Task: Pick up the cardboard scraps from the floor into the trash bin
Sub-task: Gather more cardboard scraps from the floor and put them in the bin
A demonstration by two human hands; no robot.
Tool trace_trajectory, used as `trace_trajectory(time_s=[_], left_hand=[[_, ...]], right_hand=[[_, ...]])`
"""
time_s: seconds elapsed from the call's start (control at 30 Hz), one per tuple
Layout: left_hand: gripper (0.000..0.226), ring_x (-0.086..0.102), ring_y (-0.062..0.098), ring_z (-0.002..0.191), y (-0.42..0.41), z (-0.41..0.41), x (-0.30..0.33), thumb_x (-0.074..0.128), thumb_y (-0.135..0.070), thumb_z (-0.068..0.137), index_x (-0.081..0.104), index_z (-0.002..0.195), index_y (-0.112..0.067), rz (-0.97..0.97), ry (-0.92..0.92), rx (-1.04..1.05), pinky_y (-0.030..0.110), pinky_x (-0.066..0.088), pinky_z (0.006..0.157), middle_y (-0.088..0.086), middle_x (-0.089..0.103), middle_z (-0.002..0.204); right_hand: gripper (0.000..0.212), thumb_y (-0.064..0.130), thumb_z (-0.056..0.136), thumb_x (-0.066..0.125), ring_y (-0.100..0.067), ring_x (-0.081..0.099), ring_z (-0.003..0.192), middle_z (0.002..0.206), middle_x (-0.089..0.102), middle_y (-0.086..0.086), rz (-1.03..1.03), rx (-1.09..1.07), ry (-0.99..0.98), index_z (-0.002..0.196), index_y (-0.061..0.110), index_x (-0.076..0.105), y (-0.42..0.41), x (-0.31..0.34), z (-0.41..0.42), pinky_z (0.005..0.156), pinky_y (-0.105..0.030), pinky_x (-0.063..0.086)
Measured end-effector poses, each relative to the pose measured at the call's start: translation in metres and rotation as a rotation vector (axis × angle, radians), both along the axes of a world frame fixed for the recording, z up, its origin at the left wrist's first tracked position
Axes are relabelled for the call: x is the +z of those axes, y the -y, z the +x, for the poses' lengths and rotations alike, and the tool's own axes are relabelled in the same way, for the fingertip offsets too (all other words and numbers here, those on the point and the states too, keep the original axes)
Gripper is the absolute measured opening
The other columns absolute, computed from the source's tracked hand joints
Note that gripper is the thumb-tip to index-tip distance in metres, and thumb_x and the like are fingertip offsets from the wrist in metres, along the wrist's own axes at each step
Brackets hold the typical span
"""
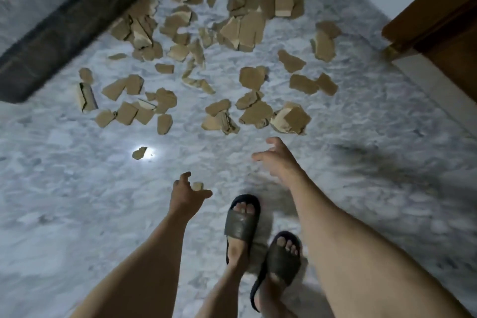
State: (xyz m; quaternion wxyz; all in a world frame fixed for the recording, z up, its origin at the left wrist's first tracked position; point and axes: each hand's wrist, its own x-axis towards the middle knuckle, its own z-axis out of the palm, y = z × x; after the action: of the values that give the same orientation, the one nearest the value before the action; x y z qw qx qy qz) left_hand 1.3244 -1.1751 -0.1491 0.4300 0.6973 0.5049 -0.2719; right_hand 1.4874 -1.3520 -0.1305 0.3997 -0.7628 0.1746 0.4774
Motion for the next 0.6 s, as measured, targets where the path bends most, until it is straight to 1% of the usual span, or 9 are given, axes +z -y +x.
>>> trace_trajectory(time_s=[0.07,0.17,0.27,0.33,0.4,0.47,0.5,0.53,0.6], left_hand=[[0.086,0.049,0.038,0.129,0.006,-0.006,-0.046,0.082,-0.021,0.078,0.036,0.15,-0.015,0.062,-0.024,-0.012,0.048,0.045,0.105,0.019,0.041,0.145],[0.083,0.047,0.042,0.127,0.009,-0.015,-0.116,0.079,-0.024,0.08,0.035,0.15,-0.019,0.131,-0.053,-0.036,0.049,0.043,0.106,0.018,0.037,0.145],[0.078,0.044,0.046,0.124,0.01,-0.022,-0.172,0.076,-0.024,0.082,0.035,0.148,-0.017,0.208,-0.088,-0.071,0.049,0.037,0.107,0.021,0.035,0.141],[0.06,0.046,0.046,0.115,0.007,-0.021,-0.204,0.071,-0.023,0.085,0.041,0.136,-0.014,0.28,-0.091,-0.012,0.049,0.039,0.101,0.02,0.037,0.132],[0.038,0.057,0.04,0.099,0.005,-0.014,-0.222,0.066,-0.012,0.084,0.05,0.119,-0.014,0.328,0.017,0.079,0.045,0.051,0.087,0.016,0.048,0.121],[0.02,0.061,0.029,0.084,0.007,0.001,-0.227,0.065,-0.006,0.084,0.058,0.101,-0.014,0.331,0.122,0.042,0.035,0.051,0.069,0.009,0.061,0.099],[0.01,0.061,0.029,0.082,0.006,0.012,-0.227,0.064,-0.007,0.086,0.062,0.095,-0.011,0.342,0.128,-0.004,0.033,0.049,0.065,0.008,0.064,0.089],[0.003,0.062,0.03,0.082,0.004,0.027,-0.226,0.062,-0.01,0.088,0.064,0.09,-0.008,0.354,0.137,-0.039,0.034,0.049,0.065,0.009,0.065,0.085],[0.012,0.064,0.034,0.086,-0.005,0.067,-0.228,0.059,-0.014,0.089,0.068,0.087,-0.007,0.387,0.159,-0.094,0.035,0.05,0.071,0.013,0.069,0.086]], right_hand=[[0.066,0.025,0.088,0.072,-0.025,0.055,0.103,0.134,0.05,-0.008,-0.026,0.01,0.025,0.144,0.022,0.038,0.008,-0.045,0.015,0.085,-0.04,0.052],[0.063,0.021,0.091,0.068,-0.025,0.055,0.101,0.136,0.048,-0.008,-0.078,0.056,0.092,0.146,0.019,0.037,0.02,-0.115,0.038,0.082,-0.037,0.047],[0.059,0.018,0.091,0.066,-0.031,0.052,0.121,0.144,0.045,-0.009,-0.161,0.094,0.198,0.144,0.015,0.04,0.033,-0.173,0.065,0.09,-0.038,0.046],[0.058,0.019,0.087,0.068,-0.033,0.054,0.121,0.137,0.053,-0.01,-0.219,0.095,0.28,0.139,0.013,0.045,0.04,-0.201,0.083,0.092,-0.04,0.049],[0.057,0.022,0.082,0.071,-0.035,0.055,0.12,0.133,0.056,-0.012,-0.282,0.115,0.385,0.135,0.015,0.051,0.044,-0.219,0.102,0.09,-0.038,0.049],[0.061,0.02,0.08,0.069,-0.036,0.047,0.128,0.142,0.047,-0.012,-0.419,0.148,0.501,0.137,0.018,0.049,0.045,-0.23,0.121,0.099,-0.043,0.046],[0.063,0.02,0.08,0.068,-0.036,0.041,0.132,0.147,0.039,-0.012,-0.491,0.182,0.534,0.139,0.02,0.046,0.043,-0.232,0.127,0.104,-0.046,0.042],[0.064,0.021,0.081,0.067,-0.036,0.035,0.135,0.149,0.032,-0.01,-0.54,0.229,0.554,0.14,0.022,0.043,0.039,-0.233,0.131,0.107,-0.048,0.037],[0.063,0.026,0.082,0.065,-0.036,0.029,0.135,0.15,0.025,-0.009,-0.571,0.343,0.531,0.14,0.027,0.039,0.033,-0.236,0.136,0.108,-0.049,0.032]])
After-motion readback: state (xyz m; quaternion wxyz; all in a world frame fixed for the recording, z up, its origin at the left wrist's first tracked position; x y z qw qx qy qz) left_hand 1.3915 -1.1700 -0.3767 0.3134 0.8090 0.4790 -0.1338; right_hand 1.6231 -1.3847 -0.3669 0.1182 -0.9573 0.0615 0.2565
